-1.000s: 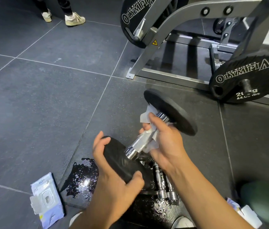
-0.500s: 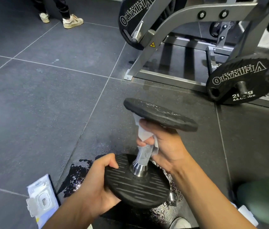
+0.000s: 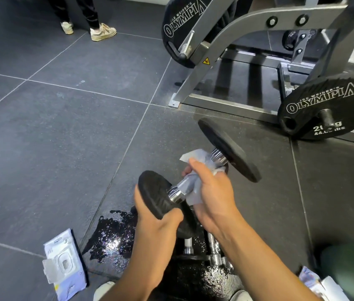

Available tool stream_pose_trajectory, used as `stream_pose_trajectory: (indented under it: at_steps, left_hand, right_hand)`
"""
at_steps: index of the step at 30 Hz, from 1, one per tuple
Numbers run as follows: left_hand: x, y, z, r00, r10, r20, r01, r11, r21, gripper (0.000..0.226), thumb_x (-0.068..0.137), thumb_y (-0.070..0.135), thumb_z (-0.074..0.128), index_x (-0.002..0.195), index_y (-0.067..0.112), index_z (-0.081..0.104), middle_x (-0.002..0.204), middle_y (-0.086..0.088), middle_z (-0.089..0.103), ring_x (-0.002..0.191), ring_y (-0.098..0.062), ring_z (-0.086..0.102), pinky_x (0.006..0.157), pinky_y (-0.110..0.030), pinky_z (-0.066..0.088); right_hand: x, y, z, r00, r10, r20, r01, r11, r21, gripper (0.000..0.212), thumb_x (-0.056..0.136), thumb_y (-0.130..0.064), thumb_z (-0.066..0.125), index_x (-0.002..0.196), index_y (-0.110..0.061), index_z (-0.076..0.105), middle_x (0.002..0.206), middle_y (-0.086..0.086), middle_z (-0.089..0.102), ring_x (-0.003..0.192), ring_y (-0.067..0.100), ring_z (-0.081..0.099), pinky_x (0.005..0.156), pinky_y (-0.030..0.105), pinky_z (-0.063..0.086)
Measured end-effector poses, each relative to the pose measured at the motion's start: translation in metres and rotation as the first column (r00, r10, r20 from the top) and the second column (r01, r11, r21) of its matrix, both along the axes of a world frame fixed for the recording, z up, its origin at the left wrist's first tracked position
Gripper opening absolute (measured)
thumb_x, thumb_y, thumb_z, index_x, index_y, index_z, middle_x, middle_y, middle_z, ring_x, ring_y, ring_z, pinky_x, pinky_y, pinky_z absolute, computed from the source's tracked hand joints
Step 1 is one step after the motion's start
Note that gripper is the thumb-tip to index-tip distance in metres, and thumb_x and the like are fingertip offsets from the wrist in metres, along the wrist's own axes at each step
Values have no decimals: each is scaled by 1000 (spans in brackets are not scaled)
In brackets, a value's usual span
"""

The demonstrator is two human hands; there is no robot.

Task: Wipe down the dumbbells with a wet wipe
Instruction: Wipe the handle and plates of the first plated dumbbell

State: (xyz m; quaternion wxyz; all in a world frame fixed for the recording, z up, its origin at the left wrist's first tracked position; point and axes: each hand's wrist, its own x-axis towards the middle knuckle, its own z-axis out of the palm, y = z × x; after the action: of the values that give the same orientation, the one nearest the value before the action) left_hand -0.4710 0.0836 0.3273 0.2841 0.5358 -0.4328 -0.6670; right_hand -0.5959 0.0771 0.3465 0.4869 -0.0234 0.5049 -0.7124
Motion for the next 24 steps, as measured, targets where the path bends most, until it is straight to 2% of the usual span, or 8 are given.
stream_pose_trajectory:
  at_steps: [4, 7, 10, 12, 15, 17, 20, 24]
  left_hand:
    - [4, -9, 1, 993, 90, -74, -79, 987, 139, 79, 78, -1, 71, 145, 35, 49, 109, -5, 76, 100, -27, 76, 93, -60, 61]
    - [5, -13, 0, 984, 146, -103, -129, 979, 155, 63, 86, -11, 65, 132, 31, 56, 109, -12, 74, 92, -27, 77, 81, -54, 66]
    - [6, -25, 5, 982, 144, -123, -129, 984, 122, 56, 89, -15, 59, 126, 27, 58, 100, -14, 72, 80, -22, 76, 73, -45, 67]
    - [7, -29, 6, 982, 141, -122, -127, 985, 119, 51, 89, -14, 59, 120, 26, 59, 103, -19, 69, 84, -26, 74, 77, -51, 67]
    - [11, -31, 6, 977, 164, -134, -137, 972, 190, 44, 88, -14, 60, 113, 22, 58, 113, -26, 65, 103, -42, 71, 75, -56, 66]
    - [15, -31, 3, 965, 172, -196, -113, 953, 281, 39, 88, -13, 58, 118, 11, 58, 111, -26, 65, 109, -49, 69, 72, -56, 65]
    - [19, -26, -1, 926, 162, -342, 10, 893, 451, 52, 79, -8, 61, 131, -9, 53, 113, -36, 68, 106, -53, 71, 78, -65, 62]
    - [20, -21, -4, 853, 147, -501, 176, 823, 540, 66, 77, 2, 61, 138, -21, 46, 134, -47, 56, 119, -57, 65, 95, -71, 55]
  right_hand:
    - [1, 6, -6, 991, 127, 37, -127, 992, 7, 33, 93, 14, 54, 118, -7, 54, 92, 10, 67, 86, 19, 65, 80, 36, 52]
    - [-1, 8, -10, 945, 320, -67, -315, 946, 76, 56, 85, 18, 49, 133, -11, 45, 107, 16, 61, 94, 23, 61, 73, 32, 53]
    - [-4, 12, -13, 872, 474, -123, -460, 879, 124, 51, 81, 16, 47, 123, -14, 47, 97, 12, 58, 85, 21, 62, 63, 28, 55]
    - [-2, 13, -13, 862, 497, -102, -490, 867, 85, 46, 75, 10, 52, 118, -5, 50, 96, 13, 60, 85, 22, 64, 67, 31, 57]
    - [-7, 7, -14, 922, 382, -71, -381, 924, 27, 65, 61, -2, 58, 126, 3, 60, 110, 21, 68, 96, 29, 65, 85, 38, 56]
    - [-16, 4, -9, 957, 290, -30, -291, 954, -68, 48, 65, -5, 58, 111, 4, 68, 116, 23, 71, 100, 29, 67, 89, 39, 53]
    - [-25, 4, -6, 964, 264, 39, -251, 946, -205, 15, 75, -3, 53, 83, -5, 65, 95, 15, 75, 87, 25, 72, 80, 33, 57]
    - [-18, 6, -12, 886, 439, -148, -443, 896, 4, 47, 81, 9, 57, 125, -9, 62, 109, 19, 77, 97, 28, 73, 82, 34, 58]
